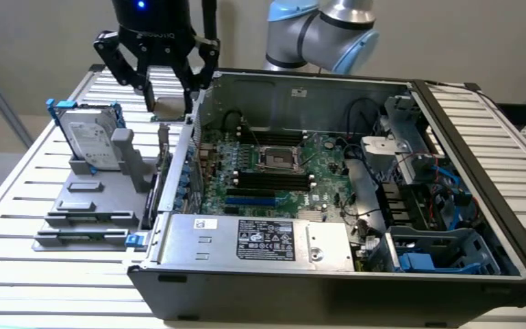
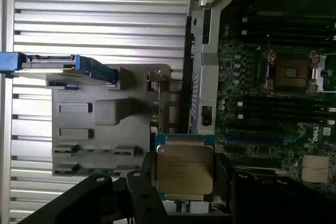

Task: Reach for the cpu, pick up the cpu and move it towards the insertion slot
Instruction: 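Pick up the cpu and move it towards the insertion slot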

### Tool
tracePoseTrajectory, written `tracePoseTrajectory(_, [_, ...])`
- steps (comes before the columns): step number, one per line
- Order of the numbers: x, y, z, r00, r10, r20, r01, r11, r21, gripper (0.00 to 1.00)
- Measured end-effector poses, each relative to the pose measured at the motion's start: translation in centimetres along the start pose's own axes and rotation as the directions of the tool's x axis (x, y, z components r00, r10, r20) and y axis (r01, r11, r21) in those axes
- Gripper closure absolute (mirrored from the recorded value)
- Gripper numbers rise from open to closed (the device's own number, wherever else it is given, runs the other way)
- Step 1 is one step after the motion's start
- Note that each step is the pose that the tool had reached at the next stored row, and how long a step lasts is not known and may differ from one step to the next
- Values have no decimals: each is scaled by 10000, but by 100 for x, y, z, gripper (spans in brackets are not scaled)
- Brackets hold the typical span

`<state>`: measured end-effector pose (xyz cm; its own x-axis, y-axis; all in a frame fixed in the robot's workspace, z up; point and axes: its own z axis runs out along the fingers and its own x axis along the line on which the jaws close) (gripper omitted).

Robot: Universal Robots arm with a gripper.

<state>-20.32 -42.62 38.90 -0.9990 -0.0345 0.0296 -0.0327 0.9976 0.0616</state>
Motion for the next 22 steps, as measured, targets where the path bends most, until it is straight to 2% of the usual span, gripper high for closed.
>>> tracePoseTrajectory(14, [-635, -1, 11, 10000, 0, -4, 0, 10000, -14, 46])
tracePoseTrajectory(17, [-774, 20, 23, 10000, -1, -5, 1, 10000, -14, 46])
tracePoseTrajectory(22, [-1001, 103, 50, 10000, -1, -4, 1, 10000, -14, 46])
